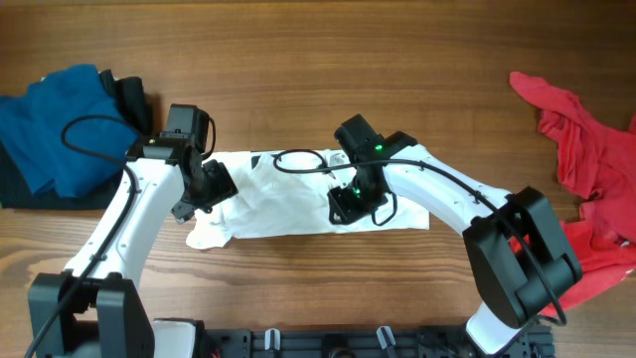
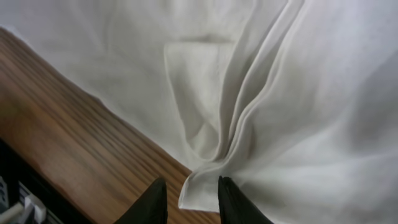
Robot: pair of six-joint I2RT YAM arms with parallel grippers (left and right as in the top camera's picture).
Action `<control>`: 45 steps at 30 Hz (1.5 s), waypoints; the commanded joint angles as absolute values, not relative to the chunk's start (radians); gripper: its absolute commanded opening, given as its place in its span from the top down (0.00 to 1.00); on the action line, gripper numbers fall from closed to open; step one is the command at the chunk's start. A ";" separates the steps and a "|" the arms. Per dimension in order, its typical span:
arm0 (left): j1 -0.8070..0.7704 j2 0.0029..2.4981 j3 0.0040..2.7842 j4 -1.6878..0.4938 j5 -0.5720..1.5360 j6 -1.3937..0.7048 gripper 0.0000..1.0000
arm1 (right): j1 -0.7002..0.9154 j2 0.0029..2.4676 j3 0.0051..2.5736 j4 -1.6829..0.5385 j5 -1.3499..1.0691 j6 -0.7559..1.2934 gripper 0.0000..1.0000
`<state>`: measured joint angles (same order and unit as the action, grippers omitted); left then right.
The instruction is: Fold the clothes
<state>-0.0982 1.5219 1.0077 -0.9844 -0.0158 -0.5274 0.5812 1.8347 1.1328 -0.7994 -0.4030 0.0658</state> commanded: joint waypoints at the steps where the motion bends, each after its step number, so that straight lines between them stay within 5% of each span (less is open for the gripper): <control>1: -0.101 1.519 1.014 -0.989 -0.004 -0.511 0.27 | 0.585 1.857 1.125 -0.791 -0.325 0.160 0.73; 10: -0.101 1.519 1.014 -0.993 -0.044 -0.504 0.23 | 0.528 1.719 1.166 -0.878 -0.099 0.355 0.75; 15: -0.097 1.519 1.014 -0.972 -0.080 -0.469 0.07 | 0.440 1.525 1.166 -0.889 -0.052 0.367 0.56; 18: -0.079 1.525 1.013 -0.945 -0.057 -0.393 0.06 | 0.376 1.457 1.166 -0.929 -0.022 0.367 0.43; 22: -0.031 1.549 1.013 -0.899 -0.058 -0.313 0.06 | 0.303 1.438 1.166 -0.994 -0.018 0.350 0.41; 40: 0.068 1.771 1.013 -0.744 0.152 -0.107 0.11 | 0.270 1.444 1.131 -1.004 -0.019 0.315 0.40; 45: 0.067 1.817 1.013 -0.763 0.294 -0.107 0.20 | 0.270 1.444 1.131 -1.003 -0.019 0.316 0.40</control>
<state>0.0658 1.7782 1.0119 -0.7513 0.1394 -0.1314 0.2718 1.4399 1.1381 -1.0065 -0.0395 0.3202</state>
